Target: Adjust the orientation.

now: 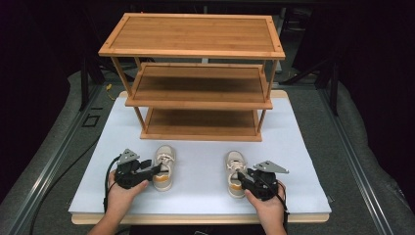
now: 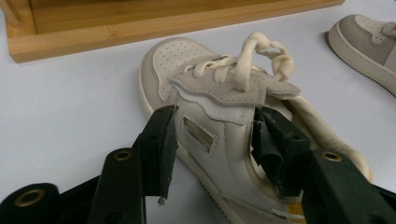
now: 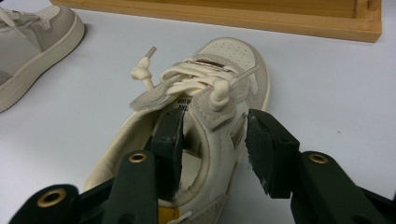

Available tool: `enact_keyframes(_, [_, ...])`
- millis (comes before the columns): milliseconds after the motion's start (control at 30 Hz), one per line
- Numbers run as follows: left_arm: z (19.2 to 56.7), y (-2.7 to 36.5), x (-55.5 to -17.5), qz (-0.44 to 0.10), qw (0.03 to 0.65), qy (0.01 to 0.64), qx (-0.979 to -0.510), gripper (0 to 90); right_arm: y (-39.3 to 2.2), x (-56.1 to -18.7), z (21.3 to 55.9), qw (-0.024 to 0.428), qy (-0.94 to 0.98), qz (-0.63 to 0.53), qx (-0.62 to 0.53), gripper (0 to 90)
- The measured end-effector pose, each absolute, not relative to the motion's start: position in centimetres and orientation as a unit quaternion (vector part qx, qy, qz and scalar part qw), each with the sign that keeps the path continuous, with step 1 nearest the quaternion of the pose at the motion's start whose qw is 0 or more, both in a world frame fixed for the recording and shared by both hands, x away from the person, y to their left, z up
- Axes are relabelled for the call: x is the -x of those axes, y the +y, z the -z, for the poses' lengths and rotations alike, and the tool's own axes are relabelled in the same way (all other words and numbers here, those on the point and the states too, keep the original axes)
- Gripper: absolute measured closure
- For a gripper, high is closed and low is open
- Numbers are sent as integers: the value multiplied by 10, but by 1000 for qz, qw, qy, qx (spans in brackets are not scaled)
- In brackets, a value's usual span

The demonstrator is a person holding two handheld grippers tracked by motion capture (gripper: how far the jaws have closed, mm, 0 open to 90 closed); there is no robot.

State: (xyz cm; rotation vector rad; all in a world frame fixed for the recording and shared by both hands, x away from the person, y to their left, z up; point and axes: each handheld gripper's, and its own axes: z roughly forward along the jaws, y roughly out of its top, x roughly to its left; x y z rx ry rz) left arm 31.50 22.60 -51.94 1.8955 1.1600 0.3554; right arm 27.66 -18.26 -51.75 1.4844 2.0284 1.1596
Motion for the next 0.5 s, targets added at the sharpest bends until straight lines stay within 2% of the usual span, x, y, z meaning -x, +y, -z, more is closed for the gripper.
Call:
enact_keyframes(100, [521, 224, -318, -135, 424, 468, -764, 546, -183, -279, 519, 181, 719, -413, -529, 576])
enact_keyframes(133, [521, 224, -320, -132, 420, 470, -764, 569, -184, -279, 519, 180, 716, -412, -534, 614])
enact_keyframes(167, [521, 224, -320, -132, 420, 470, -764, 576, -184, -279, 519, 180, 716, -412, -534, 614])
enact_keyframes(300, [520, 221, -320, -129, 421, 475, -762, 585, -183, -280, 519, 165, 706, -422, -544, 632])
enact_keyframes(500, [520, 205, -319, -117, 425, 467, -766, 587, -163, -284, 518, 171, 713, -419, -536, 652])
